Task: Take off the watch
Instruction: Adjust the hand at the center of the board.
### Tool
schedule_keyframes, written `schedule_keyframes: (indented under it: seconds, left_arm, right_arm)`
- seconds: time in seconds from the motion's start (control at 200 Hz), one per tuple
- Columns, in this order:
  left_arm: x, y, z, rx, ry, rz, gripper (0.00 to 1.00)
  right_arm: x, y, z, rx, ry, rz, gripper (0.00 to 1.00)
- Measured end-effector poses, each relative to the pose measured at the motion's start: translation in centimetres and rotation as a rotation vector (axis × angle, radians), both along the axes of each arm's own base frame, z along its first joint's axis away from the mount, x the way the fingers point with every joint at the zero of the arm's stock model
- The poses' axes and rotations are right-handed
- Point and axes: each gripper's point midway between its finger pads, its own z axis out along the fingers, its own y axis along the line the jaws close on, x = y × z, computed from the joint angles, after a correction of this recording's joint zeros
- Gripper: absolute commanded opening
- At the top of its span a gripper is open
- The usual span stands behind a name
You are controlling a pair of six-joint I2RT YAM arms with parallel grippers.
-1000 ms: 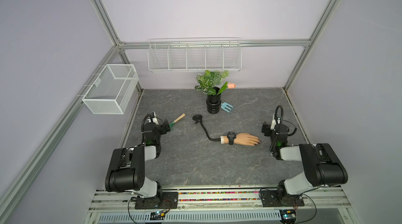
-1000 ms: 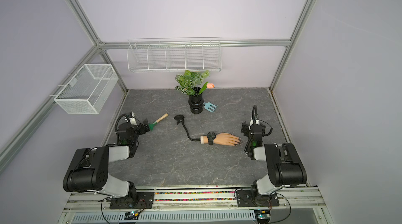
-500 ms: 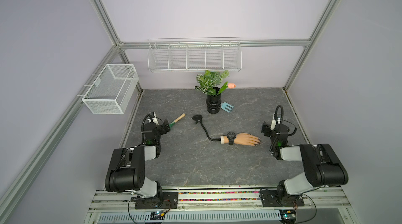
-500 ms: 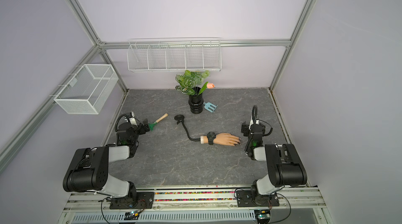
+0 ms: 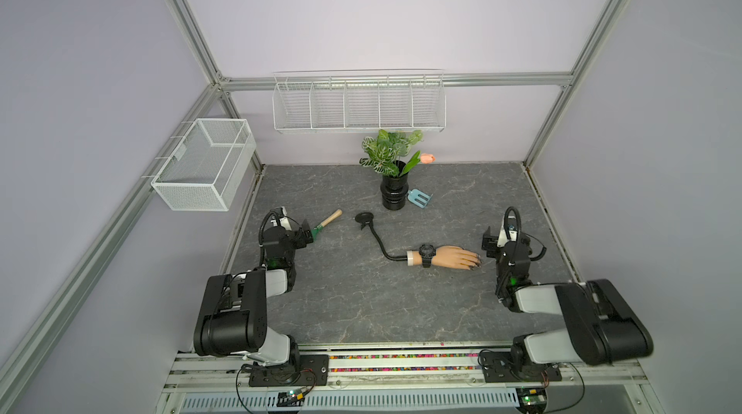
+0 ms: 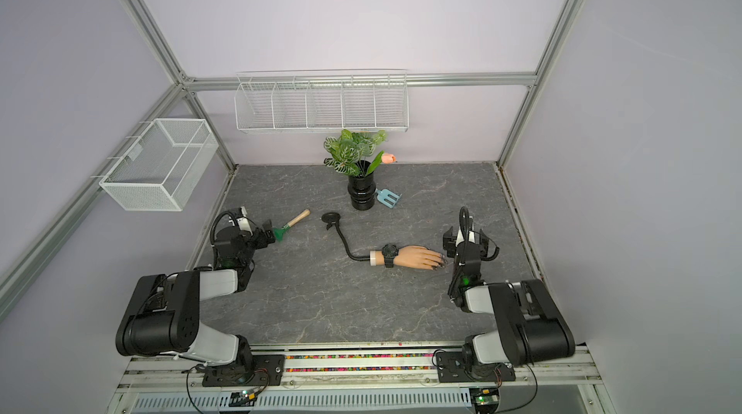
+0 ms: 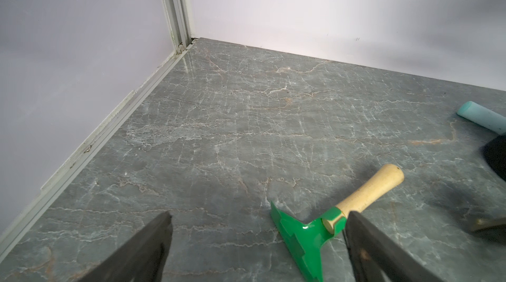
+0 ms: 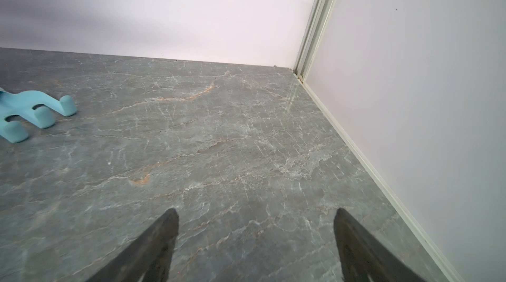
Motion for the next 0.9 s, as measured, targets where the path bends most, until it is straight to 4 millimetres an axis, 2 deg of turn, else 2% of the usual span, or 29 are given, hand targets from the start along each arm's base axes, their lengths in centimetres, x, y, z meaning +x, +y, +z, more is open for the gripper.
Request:
schedule_keyframes:
  seconds: [0.065,0.145,0.195,0.265,0.375,0.46,0.525,0.58,0.69,0.84,0.899]
  left_arm:
    - [-0.2,-0.1,0.6,-0.002,-0.006,-0.007,1.0]
    - [-0.4,-0.3,2.3,0.001,-0.043,-0.013,1.0]
    - [-0.6,-0.4,3.3,0.014,-0.064,-0.013,1.0]
    - [-1.0,-1.4,5.1,0.041,-0.1,-0.021,1.0]
    - [-1.9,-3.9,8.3,0.054,-0.176,-0.061,1.0]
    - [-2.7,-5.8,10.3,0.046,-0.215,-0.078,1.0]
    - [-3.3,-8.3,11.7,0.037,-0.234,-0.117,1.0]
    - [-3.8,-11.2,12.7,0.028,-0.241,-0.176,1.0]
    - [-5.9,-18.1,13.8,0.02,-0.232,-0.349,1.0]
    - [-10.2,-27.8,13.3,0.07,-0.17,-0.688,0.99]
    - [-11.9,-31.0,12.9,0.111,-0.135,-0.838,1.0]
  right_arm:
    - [-0.2,-0.5,4.6,0.046,-0.09,-0.025,0.89]
    - [-0.4,-0.6,9.8,0.111,-0.199,-0.03,0.89]
    - [-0.6,-0.5,11.6,0.157,-0.218,-0.022,0.89]
    - [-0.6,0.1,12.6,0.231,-0.195,0.004,0.89]
    - [-0.1,2.5,11.5,0.375,-0.082,0.095,0.89]
    - [0.0,5.8,9.3,0.485,0.068,0.21,0.89]
    - [-0.1,8.4,7.5,0.545,0.198,0.294,0.89]
    - [-0.3,10.5,6.1,0.592,0.321,0.367,0.89]
    - [-0.9,13.2,4.3,0.658,0.494,0.464,0.89]
    - [-2.7,16.2,2.3,0.731,0.671,0.57,0.89]
    - [-3.4,17.1,1.5,0.751,0.74,0.601,0.89]
